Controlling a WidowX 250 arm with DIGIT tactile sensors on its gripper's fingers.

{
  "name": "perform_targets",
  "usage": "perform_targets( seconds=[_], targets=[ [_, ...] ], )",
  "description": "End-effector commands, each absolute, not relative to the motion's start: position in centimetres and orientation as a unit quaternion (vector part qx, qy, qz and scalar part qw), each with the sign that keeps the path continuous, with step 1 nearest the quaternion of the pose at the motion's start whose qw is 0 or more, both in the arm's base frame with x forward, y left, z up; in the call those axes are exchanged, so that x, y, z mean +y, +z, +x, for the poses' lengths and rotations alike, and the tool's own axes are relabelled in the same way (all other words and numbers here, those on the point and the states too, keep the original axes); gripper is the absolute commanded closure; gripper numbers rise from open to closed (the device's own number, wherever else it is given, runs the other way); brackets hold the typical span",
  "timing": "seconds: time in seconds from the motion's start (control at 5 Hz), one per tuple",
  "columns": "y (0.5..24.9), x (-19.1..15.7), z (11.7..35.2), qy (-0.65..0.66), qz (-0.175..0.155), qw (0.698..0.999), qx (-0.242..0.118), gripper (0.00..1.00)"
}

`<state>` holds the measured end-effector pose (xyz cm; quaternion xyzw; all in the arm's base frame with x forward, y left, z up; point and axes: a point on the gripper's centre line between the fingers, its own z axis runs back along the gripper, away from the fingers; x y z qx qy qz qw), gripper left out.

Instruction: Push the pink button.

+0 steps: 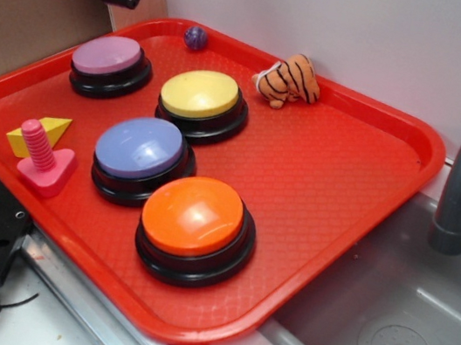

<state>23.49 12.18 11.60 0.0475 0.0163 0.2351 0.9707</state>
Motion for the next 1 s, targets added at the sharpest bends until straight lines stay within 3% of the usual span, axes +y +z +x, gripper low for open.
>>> perform_targets(
  seconds=[0.0, 0.8],
  targets=[
    [15.1, 12.4, 24.1, 0.236, 0.063, 0.969, -0.027, 0.0],
    [17.0, 10.5, 23.7, 0.225, 0.067, 0.971, -0.047, 0.0]
  ],
)
